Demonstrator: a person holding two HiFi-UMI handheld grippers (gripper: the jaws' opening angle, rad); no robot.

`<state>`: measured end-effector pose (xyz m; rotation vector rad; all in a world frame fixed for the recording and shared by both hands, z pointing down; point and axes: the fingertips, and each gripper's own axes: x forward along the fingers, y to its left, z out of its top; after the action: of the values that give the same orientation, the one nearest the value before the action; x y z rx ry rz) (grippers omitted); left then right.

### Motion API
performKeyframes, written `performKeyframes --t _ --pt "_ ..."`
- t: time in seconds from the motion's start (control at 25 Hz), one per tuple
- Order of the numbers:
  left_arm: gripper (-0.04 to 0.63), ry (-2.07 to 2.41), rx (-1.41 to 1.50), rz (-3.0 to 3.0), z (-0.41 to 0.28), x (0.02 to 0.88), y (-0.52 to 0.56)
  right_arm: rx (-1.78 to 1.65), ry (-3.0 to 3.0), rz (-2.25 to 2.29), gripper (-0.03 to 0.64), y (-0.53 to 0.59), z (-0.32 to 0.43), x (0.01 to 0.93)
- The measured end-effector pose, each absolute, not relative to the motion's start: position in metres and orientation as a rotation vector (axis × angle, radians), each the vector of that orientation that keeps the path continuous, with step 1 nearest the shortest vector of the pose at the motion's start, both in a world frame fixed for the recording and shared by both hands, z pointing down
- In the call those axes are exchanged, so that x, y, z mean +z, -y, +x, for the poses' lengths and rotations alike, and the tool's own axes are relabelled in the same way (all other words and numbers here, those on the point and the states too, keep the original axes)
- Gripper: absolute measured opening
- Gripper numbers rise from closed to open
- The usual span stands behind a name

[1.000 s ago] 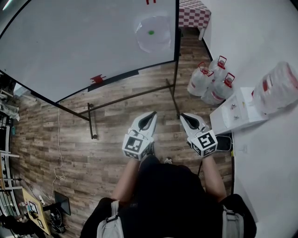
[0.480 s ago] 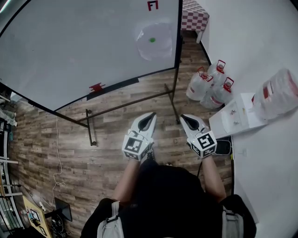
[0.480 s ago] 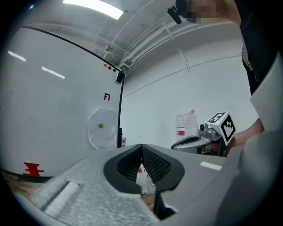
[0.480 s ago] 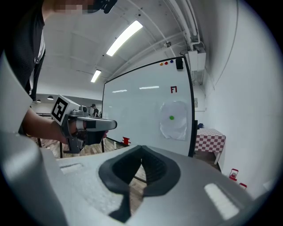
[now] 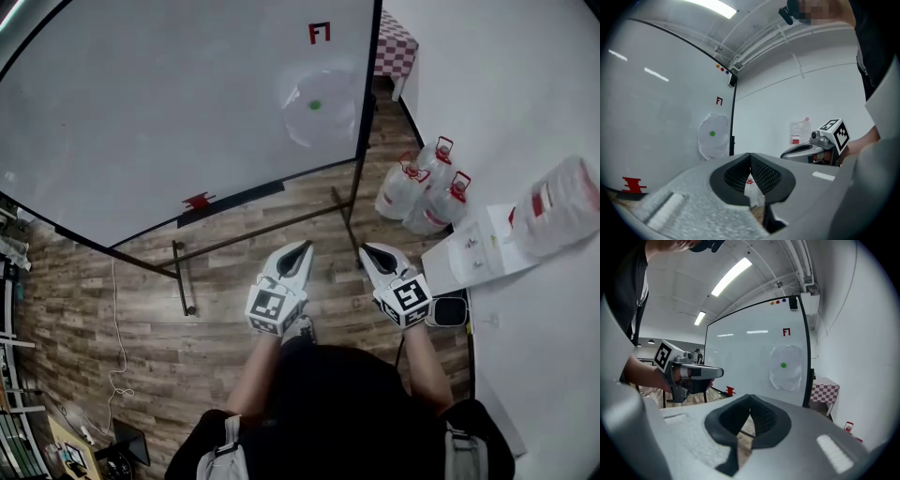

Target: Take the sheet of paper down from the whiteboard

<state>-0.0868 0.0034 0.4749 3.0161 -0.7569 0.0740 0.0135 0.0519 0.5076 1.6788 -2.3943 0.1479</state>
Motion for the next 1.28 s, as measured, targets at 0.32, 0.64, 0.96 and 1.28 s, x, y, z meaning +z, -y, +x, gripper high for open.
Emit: performKeyframes --t 0.32,0.64,0.96,1.28 --pt "0.011 0.705 0.076 3.019 -0.100 0.479 0.036 0.164 2.363 1.709 0.003 -0.015 -0.003 0.511" --pt "0.011 0.649 0.082 3.020 -0.112 0.484 0.071 0.187 2.324 1.751 0.003 0.016 -0.017 0.515" --pt "0.011 0.605 0.094 3.027 -0.126 0.488 0.098 0.209 2.302 1.785 0.003 0.042 -0.030 0.520" --pt "0.011 0.554 0.112 3.041 -0.130 0.489 0.116 0.208 2.277 1.808 0.003 0.056 -0.040 0.522"
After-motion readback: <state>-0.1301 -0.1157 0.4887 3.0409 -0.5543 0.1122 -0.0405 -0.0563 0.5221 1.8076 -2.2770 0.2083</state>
